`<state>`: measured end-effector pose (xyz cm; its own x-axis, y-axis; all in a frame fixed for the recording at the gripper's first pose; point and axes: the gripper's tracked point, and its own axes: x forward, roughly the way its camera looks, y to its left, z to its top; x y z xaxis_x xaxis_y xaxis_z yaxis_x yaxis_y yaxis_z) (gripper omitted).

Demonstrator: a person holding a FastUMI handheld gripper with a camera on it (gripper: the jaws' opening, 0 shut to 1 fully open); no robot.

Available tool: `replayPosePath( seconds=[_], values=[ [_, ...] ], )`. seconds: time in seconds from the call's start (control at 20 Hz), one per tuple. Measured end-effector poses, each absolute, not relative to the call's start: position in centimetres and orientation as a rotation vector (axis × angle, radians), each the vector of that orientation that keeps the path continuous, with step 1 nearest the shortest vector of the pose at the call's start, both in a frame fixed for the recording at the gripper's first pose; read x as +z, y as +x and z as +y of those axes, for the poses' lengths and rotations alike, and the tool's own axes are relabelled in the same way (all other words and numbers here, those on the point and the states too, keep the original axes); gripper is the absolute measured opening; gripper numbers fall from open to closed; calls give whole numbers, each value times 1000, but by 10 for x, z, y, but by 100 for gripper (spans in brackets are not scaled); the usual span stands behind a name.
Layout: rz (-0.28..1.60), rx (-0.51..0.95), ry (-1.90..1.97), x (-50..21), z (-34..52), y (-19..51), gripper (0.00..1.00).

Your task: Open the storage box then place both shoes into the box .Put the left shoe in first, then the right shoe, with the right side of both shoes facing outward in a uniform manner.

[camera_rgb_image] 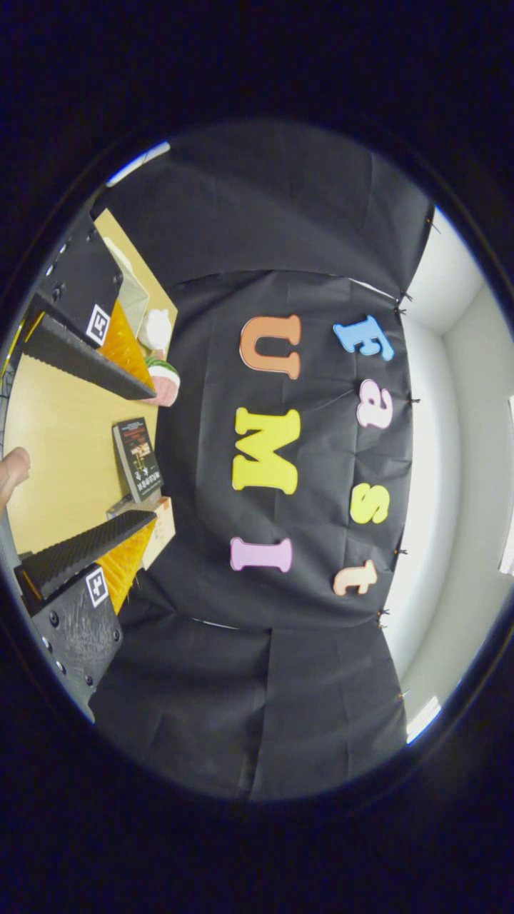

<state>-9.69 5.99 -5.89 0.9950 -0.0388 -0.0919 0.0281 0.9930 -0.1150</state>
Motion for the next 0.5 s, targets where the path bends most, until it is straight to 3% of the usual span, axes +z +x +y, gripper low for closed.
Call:
replayPosePath(
  seconds=[0.5],
  values=[
    [43, 24, -68, -55, 70, -86, 96]
  ],
)
